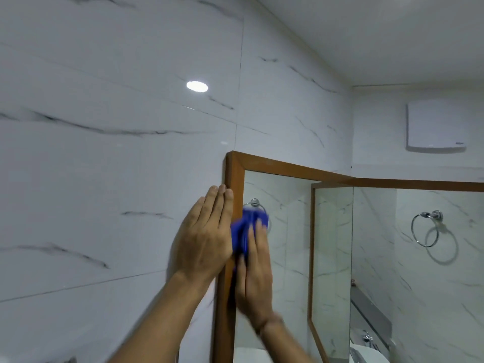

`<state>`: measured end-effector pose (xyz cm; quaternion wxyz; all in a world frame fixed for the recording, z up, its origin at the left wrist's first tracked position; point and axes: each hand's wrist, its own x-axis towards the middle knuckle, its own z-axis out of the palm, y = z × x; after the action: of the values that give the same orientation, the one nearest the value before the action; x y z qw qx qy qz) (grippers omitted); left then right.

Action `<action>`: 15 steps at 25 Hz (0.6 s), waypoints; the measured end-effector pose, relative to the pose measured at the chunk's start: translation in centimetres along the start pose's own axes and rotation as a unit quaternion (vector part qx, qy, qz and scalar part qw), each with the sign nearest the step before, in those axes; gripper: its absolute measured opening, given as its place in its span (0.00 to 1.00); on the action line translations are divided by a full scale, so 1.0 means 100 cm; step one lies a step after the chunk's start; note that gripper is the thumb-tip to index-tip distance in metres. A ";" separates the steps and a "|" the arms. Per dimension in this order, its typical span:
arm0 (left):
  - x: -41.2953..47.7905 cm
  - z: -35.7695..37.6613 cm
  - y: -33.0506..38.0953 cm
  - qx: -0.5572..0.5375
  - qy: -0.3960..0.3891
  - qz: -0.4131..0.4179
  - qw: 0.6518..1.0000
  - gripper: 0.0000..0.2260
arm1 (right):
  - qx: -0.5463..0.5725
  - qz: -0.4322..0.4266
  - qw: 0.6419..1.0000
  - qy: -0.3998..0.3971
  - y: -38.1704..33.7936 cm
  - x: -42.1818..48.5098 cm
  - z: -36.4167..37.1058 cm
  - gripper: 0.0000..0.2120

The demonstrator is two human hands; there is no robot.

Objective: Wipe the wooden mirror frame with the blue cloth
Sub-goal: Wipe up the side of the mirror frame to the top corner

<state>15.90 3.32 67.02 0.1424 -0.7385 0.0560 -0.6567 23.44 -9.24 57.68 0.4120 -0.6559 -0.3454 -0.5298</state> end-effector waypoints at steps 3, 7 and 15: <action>0.018 -0.003 -0.005 0.014 0.032 -0.028 0.999 0.25 | -0.024 0.010 0.999 0.044 -0.017 0.110 -0.008 0.30; 0.017 0.001 -0.009 0.031 -0.029 -0.022 0.999 0.28 | -0.050 -0.010 0.999 0.018 0.000 0.013 0.005 0.29; 0.015 0.008 -0.002 0.006 -0.001 -0.034 0.999 0.30 | -0.040 -0.046 0.998 0.022 0.006 0.006 -0.001 0.33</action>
<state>16.84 3.15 68.46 0.1250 -0.7395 0.0268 -0.6609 24.10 -9.57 58.19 0.3683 -0.6432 -0.3445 -0.5762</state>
